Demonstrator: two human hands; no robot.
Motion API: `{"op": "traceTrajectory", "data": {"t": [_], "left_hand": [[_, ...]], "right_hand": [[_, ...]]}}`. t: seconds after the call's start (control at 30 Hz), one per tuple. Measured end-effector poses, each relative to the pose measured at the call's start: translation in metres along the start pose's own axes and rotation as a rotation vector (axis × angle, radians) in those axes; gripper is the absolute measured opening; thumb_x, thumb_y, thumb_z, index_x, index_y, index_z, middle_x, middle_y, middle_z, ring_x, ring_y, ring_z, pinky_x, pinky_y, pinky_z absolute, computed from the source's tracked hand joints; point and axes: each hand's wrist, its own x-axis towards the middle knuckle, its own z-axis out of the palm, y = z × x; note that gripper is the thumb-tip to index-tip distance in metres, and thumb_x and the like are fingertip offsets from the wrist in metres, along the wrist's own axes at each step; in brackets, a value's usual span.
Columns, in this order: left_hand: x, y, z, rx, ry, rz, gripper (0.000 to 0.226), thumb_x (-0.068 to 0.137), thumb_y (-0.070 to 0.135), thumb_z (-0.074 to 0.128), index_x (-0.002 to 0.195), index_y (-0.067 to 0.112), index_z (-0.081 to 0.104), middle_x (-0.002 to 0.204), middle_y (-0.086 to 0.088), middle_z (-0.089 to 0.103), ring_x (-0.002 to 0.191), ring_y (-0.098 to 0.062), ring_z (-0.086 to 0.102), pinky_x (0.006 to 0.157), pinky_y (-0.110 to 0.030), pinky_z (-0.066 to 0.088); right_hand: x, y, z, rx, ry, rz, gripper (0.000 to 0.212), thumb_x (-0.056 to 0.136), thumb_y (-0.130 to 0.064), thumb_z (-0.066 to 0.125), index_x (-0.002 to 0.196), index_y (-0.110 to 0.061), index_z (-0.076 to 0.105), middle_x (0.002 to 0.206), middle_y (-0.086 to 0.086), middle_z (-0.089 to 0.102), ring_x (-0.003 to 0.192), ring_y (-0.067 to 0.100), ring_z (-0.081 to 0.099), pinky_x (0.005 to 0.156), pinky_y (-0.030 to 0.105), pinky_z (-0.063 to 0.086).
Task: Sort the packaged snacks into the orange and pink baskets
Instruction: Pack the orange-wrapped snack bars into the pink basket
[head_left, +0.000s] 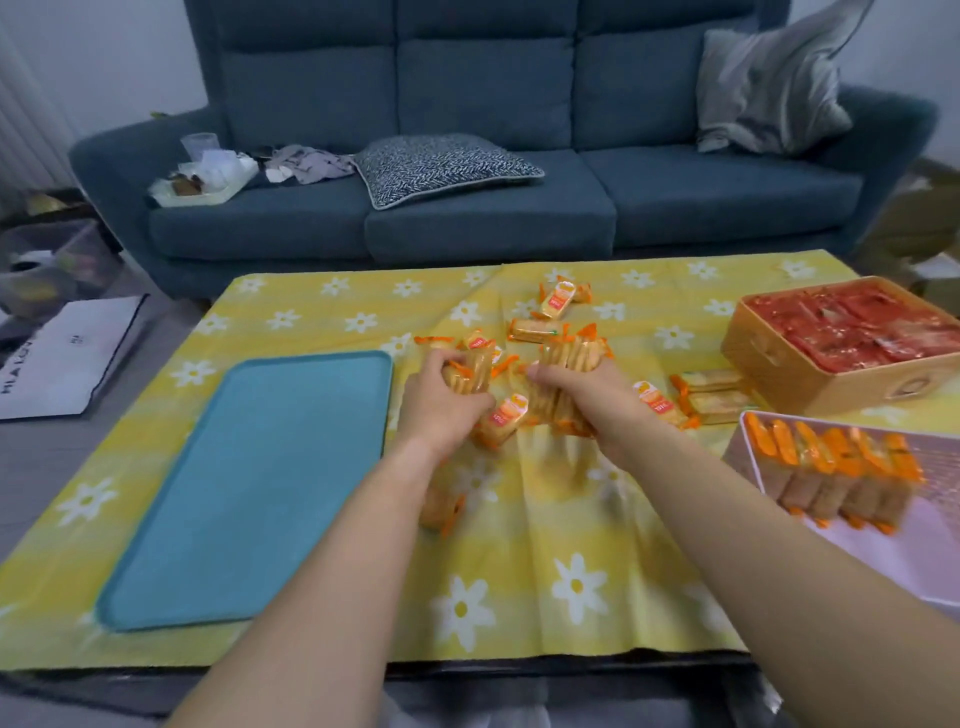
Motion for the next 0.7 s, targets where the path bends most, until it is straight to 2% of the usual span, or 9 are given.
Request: {"op": "traceTrajectory", "data": {"t": [0.07, 0.13, 0.33, 0.43, 0.47, 0.5, 0.6, 0.63, 0.7], "left_hand": [[-0.019, 0.028, 0.014, -0.249, -0.037, 0.017, 0.053, 0.073, 0.018, 0.081, 0.118, 0.029, 0.056, 0.106, -0.001, 0.067, 0.076, -0.006, 0.063, 0.06, -0.017, 0.046], [-0.043, 0.06, 0.036, -0.452, -0.107, 0.031, 0.057, 0.078, 0.014, 0.079, 0.124, 0.031, 0.049, 0.106, -0.001, 0.067, 0.074, -0.003, 0.065, 0.061, -0.016, 0.05], [-0.098, 0.14, 0.121, -0.745, -0.349, -0.029, 0.081, 0.071, 0.026, 0.078, 0.137, 0.038, 0.032, 0.103, -0.014, 0.069, 0.077, -0.024, 0.065, 0.073, -0.04, 0.053], [-0.132, 0.169, 0.169, -0.632, -0.461, 0.016, 0.091, 0.066, 0.037, 0.074, 0.143, 0.038, 0.026, 0.119, -0.005, 0.066, 0.102, -0.022, 0.067, 0.095, -0.042, 0.054], [-0.143, 0.174, 0.185, -0.576, -0.497, 0.042, 0.092, 0.068, 0.037, 0.075, 0.144, 0.038, 0.023, 0.12, -0.002, 0.065, 0.105, -0.021, 0.066, 0.097, -0.042, 0.053], [-0.154, 0.18, 0.2, -0.524, -0.543, 0.061, 0.089, 0.074, 0.034, 0.076, 0.144, 0.039, 0.022, 0.116, 0.0, 0.065, 0.102, -0.02, 0.067, 0.094, -0.04, 0.054], [-0.171, 0.183, 0.226, -0.392, -0.655, 0.111, 0.082, 0.082, 0.018, 0.074, 0.139, 0.042, 0.02, 0.105, -0.005, 0.068, 0.079, -0.022, 0.07, 0.063, -0.032, 0.058], [-0.172, 0.182, 0.229, -0.304, -0.671, 0.149, 0.084, 0.077, 0.022, 0.076, 0.14, 0.04, 0.023, 0.107, -0.004, 0.068, 0.078, -0.02, 0.07, 0.063, -0.032, 0.059], [-0.169, 0.182, 0.231, -0.105, -0.689, 0.251, 0.08, 0.06, 0.044, 0.075, 0.134, 0.034, 0.045, 0.11, 0.003, 0.068, 0.086, -0.016, 0.07, 0.079, -0.038, 0.059]], "right_hand": [[-0.013, -0.013, -0.018, 0.165, 0.047, 0.002, 0.022, 0.075, -0.017, 0.086, 0.095, -0.013, 0.075, 0.083, 0.006, 0.077, 0.077, 0.025, 0.074, 0.069, 0.038, 0.06], [-0.031, -0.026, -0.044, 0.281, 0.091, -0.027, 0.025, 0.078, -0.013, 0.083, 0.1, -0.012, 0.073, 0.079, 0.005, 0.075, 0.073, 0.023, 0.072, 0.064, 0.034, 0.057], [-0.084, -0.043, -0.147, 0.362, 0.244, -0.126, 0.03, 0.08, -0.018, 0.081, 0.106, -0.01, 0.07, 0.085, 0.006, 0.078, 0.082, 0.024, 0.077, 0.075, 0.042, 0.061], [-0.108, -0.031, -0.212, 0.325, 0.344, -0.143, 0.047, 0.074, -0.026, 0.084, 0.116, -0.012, 0.068, 0.101, 0.009, 0.078, 0.095, 0.029, 0.076, 0.084, 0.046, 0.059], [-0.113, -0.024, -0.231, 0.307, 0.375, -0.151, 0.052, 0.071, -0.027, 0.084, 0.118, -0.012, 0.068, 0.104, 0.01, 0.078, 0.098, 0.031, 0.075, 0.085, 0.047, 0.059], [-0.12, -0.017, -0.249, 0.28, 0.402, -0.156, 0.055, 0.069, -0.026, 0.084, 0.119, -0.011, 0.068, 0.106, 0.011, 0.077, 0.099, 0.032, 0.075, 0.084, 0.049, 0.06], [-0.13, 0.005, -0.283, 0.204, 0.412, -0.079, 0.059, 0.066, -0.02, 0.087, 0.119, -0.005, 0.066, 0.11, 0.019, 0.075, 0.097, 0.037, 0.074, 0.08, 0.053, 0.061], [-0.131, 0.012, -0.29, 0.157, 0.393, -0.049, 0.059, 0.066, -0.017, 0.089, 0.118, -0.004, 0.065, 0.11, 0.021, 0.074, 0.096, 0.037, 0.074, 0.08, 0.053, 0.062], [-0.134, 0.022, -0.303, -0.008, 0.374, 0.004, 0.061, 0.068, -0.021, 0.092, 0.12, -0.009, 0.062, 0.11, 0.018, 0.073, 0.095, 0.031, 0.074, 0.083, 0.051, 0.061]]}}
